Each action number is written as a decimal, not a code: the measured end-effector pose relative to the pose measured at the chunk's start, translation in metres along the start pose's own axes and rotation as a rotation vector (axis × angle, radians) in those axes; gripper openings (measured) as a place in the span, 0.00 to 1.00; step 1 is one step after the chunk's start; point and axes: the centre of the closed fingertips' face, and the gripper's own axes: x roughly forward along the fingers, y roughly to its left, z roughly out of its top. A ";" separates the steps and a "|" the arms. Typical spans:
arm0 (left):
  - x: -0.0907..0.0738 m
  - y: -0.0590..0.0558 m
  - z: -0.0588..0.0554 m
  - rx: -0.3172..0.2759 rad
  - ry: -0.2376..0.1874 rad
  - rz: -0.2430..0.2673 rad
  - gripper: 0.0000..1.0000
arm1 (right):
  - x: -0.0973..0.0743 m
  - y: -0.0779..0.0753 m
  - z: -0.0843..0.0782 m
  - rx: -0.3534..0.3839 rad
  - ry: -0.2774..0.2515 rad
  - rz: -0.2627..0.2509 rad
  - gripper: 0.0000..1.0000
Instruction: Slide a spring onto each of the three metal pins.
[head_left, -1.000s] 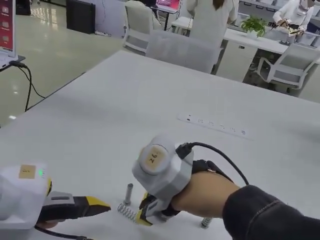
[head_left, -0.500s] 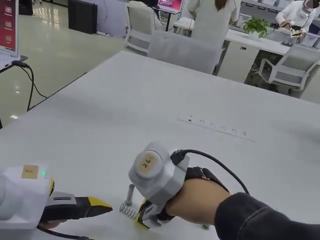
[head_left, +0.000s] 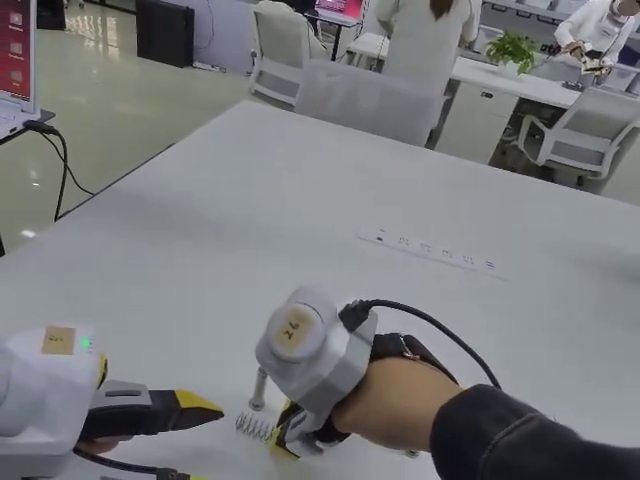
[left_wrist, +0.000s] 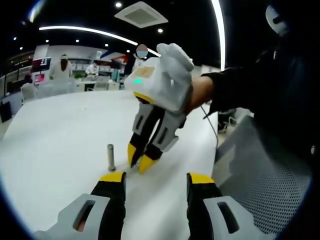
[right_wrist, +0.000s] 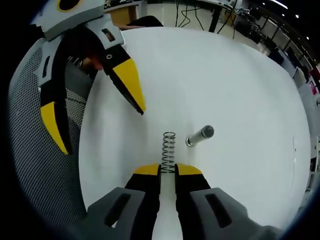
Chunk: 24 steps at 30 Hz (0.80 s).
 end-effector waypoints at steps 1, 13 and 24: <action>0.000 0.000 0.000 0.001 0.001 0.001 0.43 | -0.001 0.001 0.000 -0.003 -0.001 0.000 0.08; -0.001 0.003 0.001 0.010 -0.001 0.019 0.41 | -0.026 0.013 0.007 -0.038 -0.033 0.015 0.07; -0.001 0.004 0.005 0.027 -0.006 0.022 0.39 | -0.055 0.027 0.017 -0.058 -0.081 0.044 0.07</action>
